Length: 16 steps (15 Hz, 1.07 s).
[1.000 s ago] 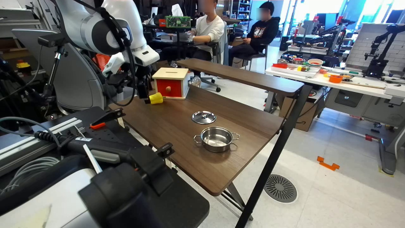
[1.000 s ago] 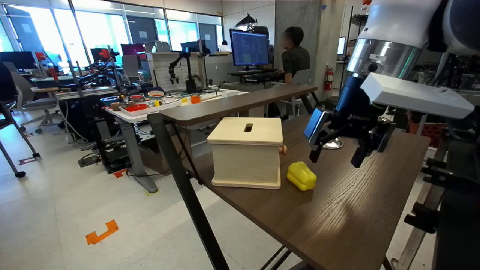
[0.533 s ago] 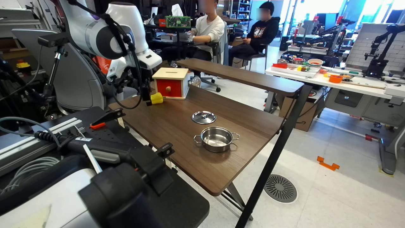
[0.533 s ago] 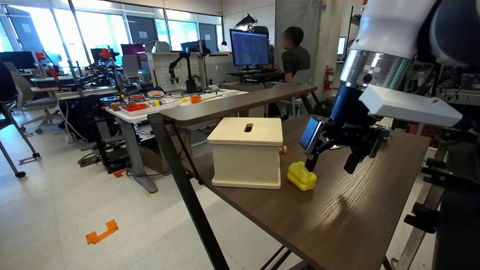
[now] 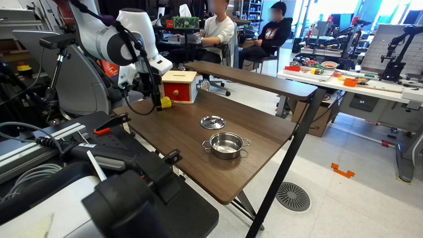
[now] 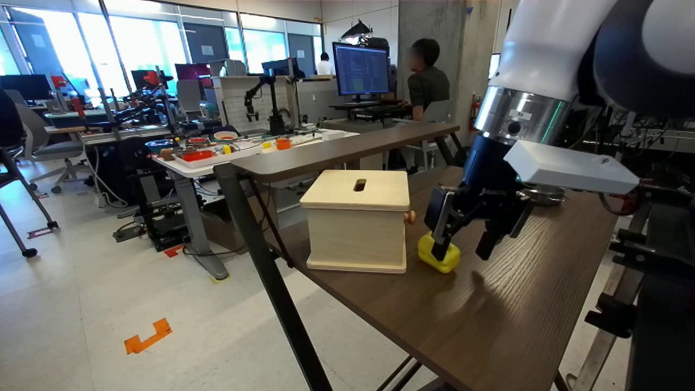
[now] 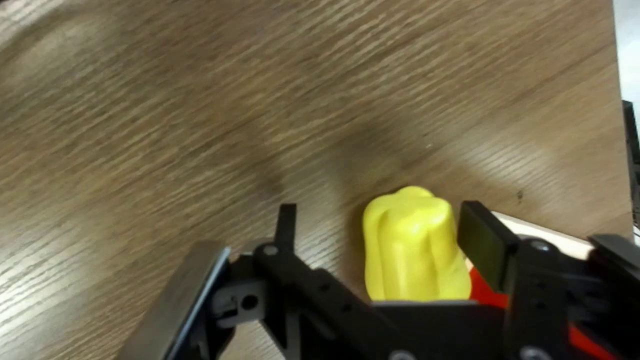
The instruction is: Uncover the pot and then put the yellow pepper in the pot
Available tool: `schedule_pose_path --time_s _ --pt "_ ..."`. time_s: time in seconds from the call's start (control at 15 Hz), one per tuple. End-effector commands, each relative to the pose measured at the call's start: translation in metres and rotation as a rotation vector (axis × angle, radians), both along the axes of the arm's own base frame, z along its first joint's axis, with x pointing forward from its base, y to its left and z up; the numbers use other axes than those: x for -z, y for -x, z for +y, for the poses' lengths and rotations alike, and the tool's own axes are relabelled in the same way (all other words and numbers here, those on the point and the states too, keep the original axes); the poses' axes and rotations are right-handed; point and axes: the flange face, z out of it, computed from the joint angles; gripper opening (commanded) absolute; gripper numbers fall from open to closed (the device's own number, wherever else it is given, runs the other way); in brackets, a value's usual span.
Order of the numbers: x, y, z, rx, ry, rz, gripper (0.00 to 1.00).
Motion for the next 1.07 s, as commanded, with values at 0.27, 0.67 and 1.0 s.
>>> schedule_pose_path --time_s 0.27,0.67,1.0 --pt "0.008 -0.008 0.002 -0.046 0.015 -0.003 0.19" --pt "0.005 -0.011 -0.003 -0.075 0.024 -0.001 0.31" --pt "0.003 -0.011 -0.012 -0.187 0.043 0.052 0.59"
